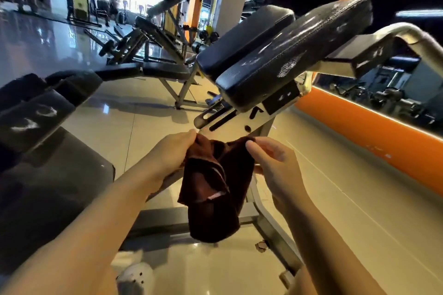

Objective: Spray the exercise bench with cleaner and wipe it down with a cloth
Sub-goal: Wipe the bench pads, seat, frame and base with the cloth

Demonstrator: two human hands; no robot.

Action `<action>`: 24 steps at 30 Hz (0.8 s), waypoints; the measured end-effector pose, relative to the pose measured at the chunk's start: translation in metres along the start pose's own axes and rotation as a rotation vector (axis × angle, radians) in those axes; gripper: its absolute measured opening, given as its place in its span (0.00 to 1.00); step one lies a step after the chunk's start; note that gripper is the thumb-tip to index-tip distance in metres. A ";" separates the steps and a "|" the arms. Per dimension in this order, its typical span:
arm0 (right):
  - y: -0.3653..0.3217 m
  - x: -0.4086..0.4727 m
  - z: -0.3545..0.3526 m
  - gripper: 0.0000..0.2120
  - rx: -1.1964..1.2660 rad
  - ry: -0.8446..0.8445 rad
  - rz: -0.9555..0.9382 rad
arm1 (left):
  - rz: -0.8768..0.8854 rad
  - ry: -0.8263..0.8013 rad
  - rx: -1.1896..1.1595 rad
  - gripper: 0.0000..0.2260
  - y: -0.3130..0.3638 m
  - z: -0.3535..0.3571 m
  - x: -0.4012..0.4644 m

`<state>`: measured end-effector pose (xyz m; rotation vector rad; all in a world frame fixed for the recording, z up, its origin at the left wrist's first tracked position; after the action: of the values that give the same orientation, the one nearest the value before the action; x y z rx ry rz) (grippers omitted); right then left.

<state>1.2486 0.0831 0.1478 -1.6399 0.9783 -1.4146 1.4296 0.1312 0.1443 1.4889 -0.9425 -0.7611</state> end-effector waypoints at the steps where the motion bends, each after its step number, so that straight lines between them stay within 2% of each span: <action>1: 0.011 0.004 -0.006 0.07 -0.006 0.059 0.014 | 0.067 0.036 0.143 0.17 -0.004 -0.004 0.010; 4: 0.048 0.006 -0.024 0.07 -0.132 0.229 0.053 | 0.243 0.064 0.584 0.18 -0.012 -0.011 0.028; 6: 0.059 0.011 -0.032 0.08 -0.200 0.261 0.048 | 0.249 0.001 0.660 0.17 -0.017 -0.009 0.039; 9: 0.062 0.024 -0.044 0.09 -0.273 0.253 0.017 | 0.239 -0.112 0.603 0.07 -0.026 0.002 0.048; 11: 0.064 0.032 -0.055 0.08 -0.258 0.277 0.067 | 0.262 -0.128 0.544 0.05 -0.031 0.006 0.056; 17: 0.070 0.037 -0.079 0.06 -0.125 0.284 0.205 | 0.129 -0.214 0.439 0.14 -0.040 0.001 0.071; 24: 0.074 0.036 -0.081 0.08 -0.029 0.246 0.425 | -0.044 -0.188 0.326 0.10 -0.049 0.001 0.072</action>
<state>1.1662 0.0145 0.1057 -1.1984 1.3984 -1.3262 1.4686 0.0680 0.0991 1.7458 -1.2242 -0.8182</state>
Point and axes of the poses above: each hand's wrist, its own x-axis towards the middle knuckle, its own z-axis out of the palm, y = z × x, the point moved 1 cm from there along x, towards the middle knuckle, and after that the axes turned 12 degrees about y, right-handed, at the moved point
